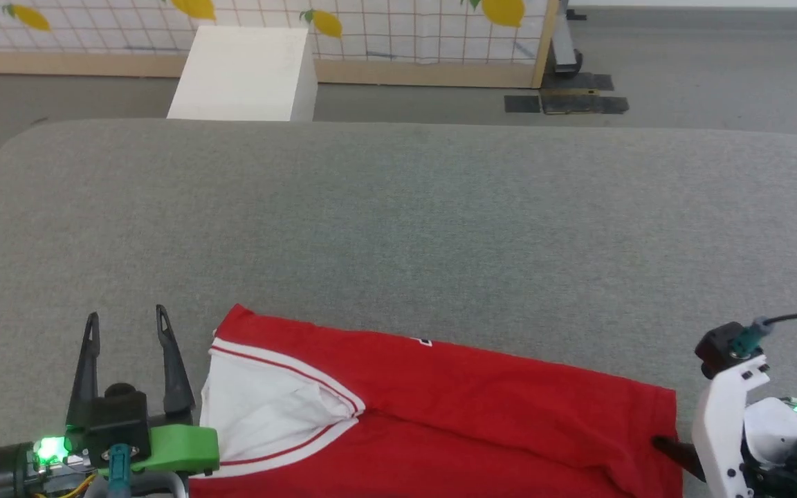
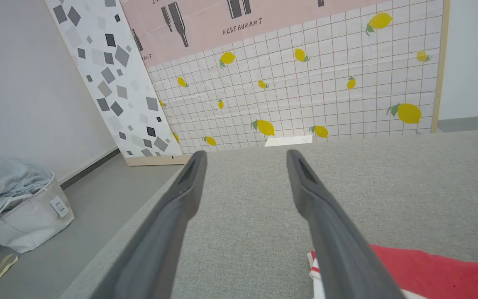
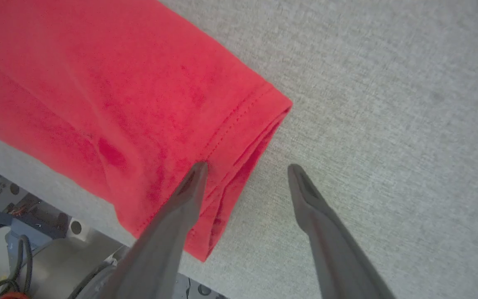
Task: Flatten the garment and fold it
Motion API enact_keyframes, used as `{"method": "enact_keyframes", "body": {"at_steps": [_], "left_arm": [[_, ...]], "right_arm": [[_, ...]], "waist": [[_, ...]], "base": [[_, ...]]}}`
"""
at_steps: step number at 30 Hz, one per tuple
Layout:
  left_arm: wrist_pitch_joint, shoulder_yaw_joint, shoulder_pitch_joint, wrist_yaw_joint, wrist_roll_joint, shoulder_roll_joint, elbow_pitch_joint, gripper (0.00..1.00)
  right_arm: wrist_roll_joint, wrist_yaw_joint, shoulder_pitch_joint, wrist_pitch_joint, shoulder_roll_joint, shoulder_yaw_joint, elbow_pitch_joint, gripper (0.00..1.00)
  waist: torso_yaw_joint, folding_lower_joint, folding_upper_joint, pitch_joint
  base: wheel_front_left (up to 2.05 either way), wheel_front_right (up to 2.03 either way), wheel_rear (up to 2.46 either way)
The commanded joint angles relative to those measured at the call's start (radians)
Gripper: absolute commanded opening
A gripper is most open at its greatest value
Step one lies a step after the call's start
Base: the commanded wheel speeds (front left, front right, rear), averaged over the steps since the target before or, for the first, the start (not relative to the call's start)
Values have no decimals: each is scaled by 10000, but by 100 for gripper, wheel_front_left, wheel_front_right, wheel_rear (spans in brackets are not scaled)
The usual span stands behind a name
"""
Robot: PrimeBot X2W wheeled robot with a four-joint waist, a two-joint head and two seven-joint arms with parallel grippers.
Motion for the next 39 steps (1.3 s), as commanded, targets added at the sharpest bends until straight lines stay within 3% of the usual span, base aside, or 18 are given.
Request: {"method": "enact_keyframes", "body": {"at_steps": [1, 6, 8, 10, 11, 12, 20, 27, 34, 39], "left_arm": [[-35, 208, 168, -243, 215, -229, 93, 100], [-35, 616, 156, -926, 688, -827, 379, 100], [-35, 835, 63, -1435, 972, -1210, 555, 100], [-35, 990, 75, -1640, 1091, -1341, 585, 100], [-35, 1064, 95, -1716, 1138, -1387, 595, 100], [-35, 1311, 188, -1974, 1303, -1503, 621, 100], [-35, 1745, 395, -2538, 1583, -1698, 590, 100], [-36, 1948, 579, -2896, 1796, -1803, 698, 100], [-36, 2062, 653, -3104, 1961, -1851, 751, 100], [-36, 2063, 588, -3196, 2055, -1889, 788, 100]], "right_arm": [[127, -13, -329, 229, 9, 260, 192, 100], [260, -13, -752, 810, 69, 1220, 903, 100], [497, -13, -742, 654, 308, 1709, 1453, 100], [544, -13, -741, 481, 372, 1908, 1593, 100], [579, -13, -759, 381, 389, 1962, 1626, 43], [610, -13, -900, 3, 312, 2108, 1698, 0], [824, -13, -1391, -902, -163, 1984, 1343, 0], [1032, -13, -1328, -1193, -1243, 1251, 1051, 0], [1007, -13, -972, -1073, -2303, 165, 1481, 0], [860, -13, -784, -942, -2548, -260, 2090, 0]], "waist": [[184, 0, -1, 192], [413, 0, -1, 390], [557, 0, -1, 430], [557, 0, -1, 414], [542, 0, -1, 406], [450, 0, -1, 343], [134, 0, -1, 36], [-148, 0, -1, -247], [-391, 0, -1, -252], [-465, 0, -1, -165]], "base": [[0, 0, 0], [0, 0, 0], [0, 0, 0], [0, 0, 0], [0, 0, 0], [0, 0, 0], [0, 0, 0], [0, 0, 0], [0, 0, 0], [0, 0, 0]]}}
